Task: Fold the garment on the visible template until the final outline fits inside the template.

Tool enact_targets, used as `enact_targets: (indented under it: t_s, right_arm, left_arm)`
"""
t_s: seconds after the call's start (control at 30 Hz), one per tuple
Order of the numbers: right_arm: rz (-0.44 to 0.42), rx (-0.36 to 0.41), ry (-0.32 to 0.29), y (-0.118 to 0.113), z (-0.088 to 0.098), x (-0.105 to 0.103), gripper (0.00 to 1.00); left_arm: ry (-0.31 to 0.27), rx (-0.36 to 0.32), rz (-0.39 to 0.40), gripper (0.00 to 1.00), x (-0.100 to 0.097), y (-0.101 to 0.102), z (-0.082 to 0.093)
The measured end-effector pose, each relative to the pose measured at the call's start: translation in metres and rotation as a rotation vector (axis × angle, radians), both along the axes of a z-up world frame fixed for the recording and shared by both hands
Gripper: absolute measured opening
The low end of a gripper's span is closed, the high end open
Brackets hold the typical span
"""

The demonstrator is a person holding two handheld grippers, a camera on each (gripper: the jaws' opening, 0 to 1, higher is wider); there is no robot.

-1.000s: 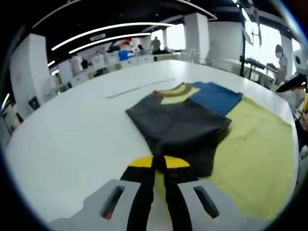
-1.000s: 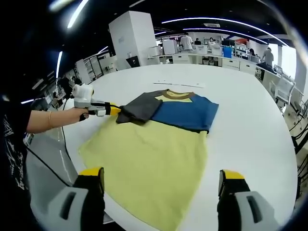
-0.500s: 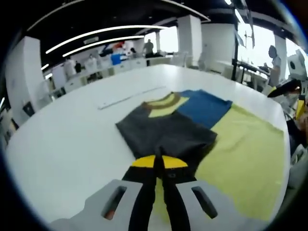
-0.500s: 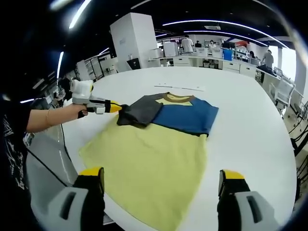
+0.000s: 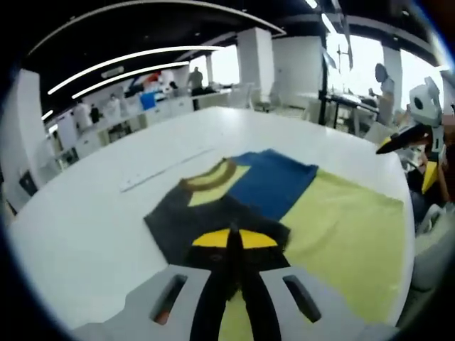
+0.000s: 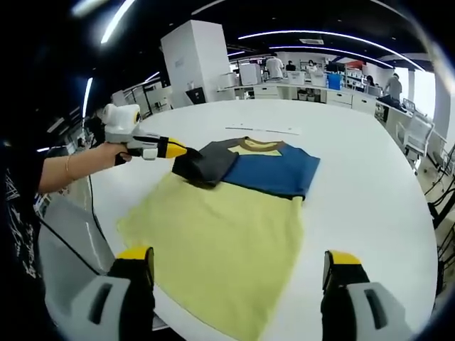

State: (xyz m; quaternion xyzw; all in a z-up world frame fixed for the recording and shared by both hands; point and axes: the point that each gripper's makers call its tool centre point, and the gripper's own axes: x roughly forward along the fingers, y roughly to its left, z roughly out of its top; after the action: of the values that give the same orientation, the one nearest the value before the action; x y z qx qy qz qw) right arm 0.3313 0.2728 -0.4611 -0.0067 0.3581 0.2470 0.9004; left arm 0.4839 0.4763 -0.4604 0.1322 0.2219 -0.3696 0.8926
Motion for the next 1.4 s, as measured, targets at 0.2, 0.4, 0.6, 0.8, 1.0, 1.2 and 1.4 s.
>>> enact_targets:
  t_s: [0.2,0.4,0.6,0.8,1.0,1.2,1.4]
  right_arm:
    - [-0.003,0.005,0.002,0.001,-0.001,-0.002,0.99]
    - [-0.009,0.006,0.002,-0.001,-0.001,-0.004,0.99]
    - [-0.01,0.007,0.003,-0.003,-0.003,-0.005,0.99]
    - [0.004,0.005,-0.002,-0.004,-0.003,-0.007,0.99]
    - [0.024,0.011,-0.047,-0.004,0.003,-0.004,0.99]
    - [0.044,0.007,-0.065,-0.003,0.004,-0.003,0.99]
    - [0.041,0.006,-0.048,-0.003,-0.002,-0.007,0.99]
  left_arm:
    - [0.004,-0.006,-0.027,0.0,0.002,-0.02,0.007]
    - [-0.002,0.001,-0.052,0.0,0.006,-0.038,0.013]
    - [0.014,0.003,-0.071,0.0,0.003,-0.06,0.016]
    - [0.018,-0.016,-0.092,0.0,0.001,-0.08,0.022]
    - [0.014,-0.03,-0.114,0.0,0.0,-0.099,0.022]
    - [0.036,-0.049,-0.132,0.0,0.0,-0.12,0.019]
    - [0.065,-0.095,-0.156,0.0,-0.003,-0.15,0.018]
